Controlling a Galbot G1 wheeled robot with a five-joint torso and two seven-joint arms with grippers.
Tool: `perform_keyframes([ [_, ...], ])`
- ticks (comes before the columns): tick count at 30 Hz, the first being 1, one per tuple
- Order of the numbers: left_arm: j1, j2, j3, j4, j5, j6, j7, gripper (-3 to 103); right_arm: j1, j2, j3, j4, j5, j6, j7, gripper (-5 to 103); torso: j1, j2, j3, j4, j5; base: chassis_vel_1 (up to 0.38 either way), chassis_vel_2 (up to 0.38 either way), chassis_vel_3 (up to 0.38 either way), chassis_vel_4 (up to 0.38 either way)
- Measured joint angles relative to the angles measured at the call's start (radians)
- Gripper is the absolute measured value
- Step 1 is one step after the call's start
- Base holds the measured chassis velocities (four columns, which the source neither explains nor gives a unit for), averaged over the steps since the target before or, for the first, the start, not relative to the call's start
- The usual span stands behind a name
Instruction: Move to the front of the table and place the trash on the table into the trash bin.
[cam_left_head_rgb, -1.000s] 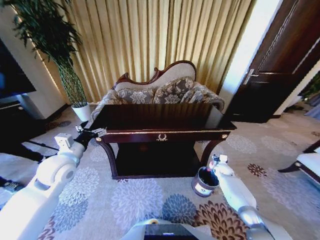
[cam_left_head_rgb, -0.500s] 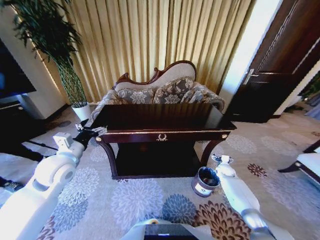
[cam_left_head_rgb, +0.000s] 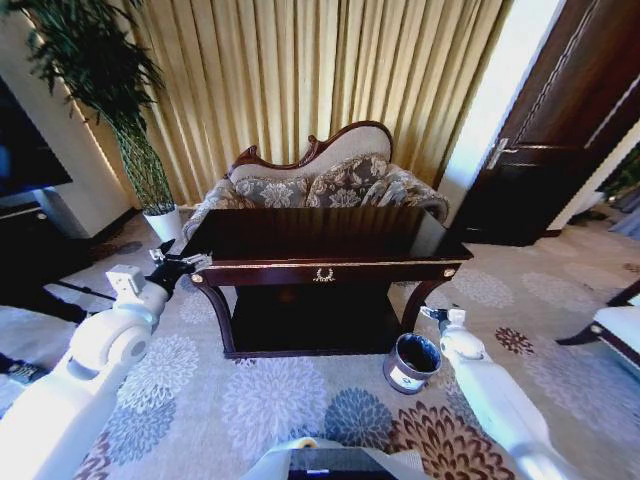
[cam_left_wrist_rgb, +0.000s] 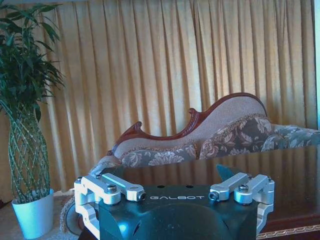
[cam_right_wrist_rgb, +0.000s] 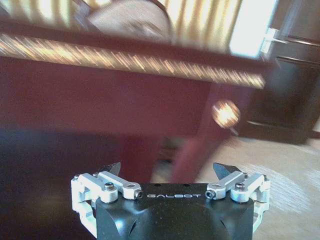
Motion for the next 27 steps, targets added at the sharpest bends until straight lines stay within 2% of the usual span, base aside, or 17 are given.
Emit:
perform_keyframes([
  [1,0.000,0.000,-0.002,0.001,0.000,0.000,-0.001,100,-0.043,-0.009,0.019,0.105,0.037,-0.028,-0.001,100,0.000,0.000,0.000,-0.0002,0.0002,0.000,0.000,0.000,0.000],
  [2,0.000,0.000,-0.002,0.001,0.000,0.000,-0.001,100,-0.043,-0.009,0.019,0.105,0.037,-0.028,-0.001,100,0.000,0.000,0.000,-0.0002,0.0002,0.000,0.000,0.000,0.000],
  [5,-0.002,-0.003,-0.003,0.002,-0.001,-0.002,-0.002,100,-0.116,-0.017,0.063,0.359,0.106,-0.077,0.014,100,0.000,0.000,0.000,0.0000,-0.0001,0.000,0.000,0.000,0.000],
  [7,-0.002,-0.004,-0.003,0.002,-0.001,-0.003,-0.003,100,-0.124,-0.018,0.064,0.416,0.122,-0.086,0.028,100,0.000,0.000,0.000,-0.0001,0.0000,0.000,0.000,0.000,0.000],
  [11,0.002,-0.016,-0.005,-0.006,-0.001,-0.009,-0.014,100,-0.126,-0.017,0.039,0.638,0.171,-0.123,0.100,100,0.000,0.000,0.000,0.0003,0.0001,0.000,0.000,0.000,0.000],
  [20,0.020,-0.027,-0.024,-0.049,-0.001,-0.001,-0.029,100,-0.159,-0.018,0.044,0.766,0.150,-0.141,0.134,100,0.000,0.000,0.000,0.0000,0.0002,0.000,0.000,0.000,0.000],
  [27,0.019,-0.022,-0.028,-0.059,-0.007,0.012,-0.050,100,-0.174,-0.012,0.061,0.780,0.128,-0.142,0.134,100,0.000,0.000,0.000,0.0000,0.0003,0.000,0.000,0.000,0.000],
])
